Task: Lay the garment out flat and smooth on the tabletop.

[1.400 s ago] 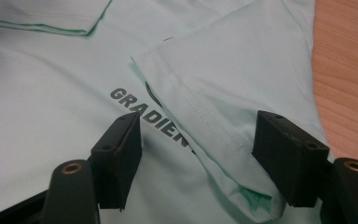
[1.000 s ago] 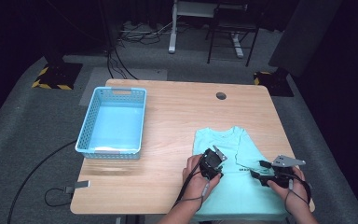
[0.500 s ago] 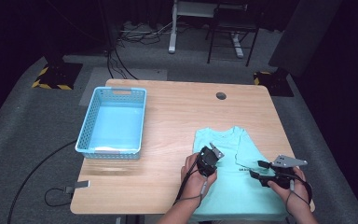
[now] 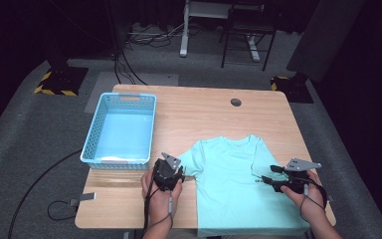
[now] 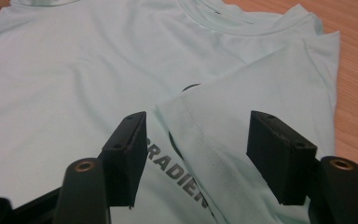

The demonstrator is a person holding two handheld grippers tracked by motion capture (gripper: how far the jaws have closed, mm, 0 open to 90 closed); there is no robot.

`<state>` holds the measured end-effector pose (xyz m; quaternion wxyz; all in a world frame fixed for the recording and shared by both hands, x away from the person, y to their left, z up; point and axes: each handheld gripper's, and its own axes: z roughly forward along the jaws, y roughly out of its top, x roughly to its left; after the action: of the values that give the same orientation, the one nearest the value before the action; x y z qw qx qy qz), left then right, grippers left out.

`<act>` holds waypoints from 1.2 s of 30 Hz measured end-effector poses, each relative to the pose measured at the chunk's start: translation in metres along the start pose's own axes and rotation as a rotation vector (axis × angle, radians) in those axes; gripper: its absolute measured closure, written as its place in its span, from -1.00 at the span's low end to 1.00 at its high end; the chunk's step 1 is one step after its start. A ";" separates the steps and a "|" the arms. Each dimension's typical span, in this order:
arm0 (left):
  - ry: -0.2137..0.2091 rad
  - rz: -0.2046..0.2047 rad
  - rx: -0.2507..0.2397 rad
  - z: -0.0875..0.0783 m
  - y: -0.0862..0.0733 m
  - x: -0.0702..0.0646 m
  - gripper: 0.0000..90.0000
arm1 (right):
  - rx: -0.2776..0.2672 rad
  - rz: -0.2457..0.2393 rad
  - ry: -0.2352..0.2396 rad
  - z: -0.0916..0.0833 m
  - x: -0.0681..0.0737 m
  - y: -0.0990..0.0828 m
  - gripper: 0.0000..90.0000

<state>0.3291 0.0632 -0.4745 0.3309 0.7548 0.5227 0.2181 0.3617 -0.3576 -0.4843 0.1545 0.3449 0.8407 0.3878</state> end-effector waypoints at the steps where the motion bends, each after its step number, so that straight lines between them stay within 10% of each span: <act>1: -0.006 0.003 0.003 0.000 -0.002 -0.001 0.08 | 0.007 -0.003 0.003 0.003 0.000 0.001 -0.14; 19: -0.051 0.017 -0.032 -0.011 -0.007 -0.012 0.03 | 0.069 -0.052 0.033 0.036 0.000 0.015 0.03; 26: -0.062 0.029 -0.031 -0.012 -0.009 -0.017 0.01 | 0.076 -0.077 0.034 0.035 -0.002 0.019 0.84; 36: -0.103 0.075 -0.025 -0.007 -0.003 -0.034 0.01 | 0.030 -0.057 -0.021 0.012 -0.019 0.020 0.93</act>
<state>0.3106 0.0341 -0.4717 0.3585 0.7799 0.4734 0.1976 0.3906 -0.3547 -0.4770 0.1691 0.3273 0.8542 0.3669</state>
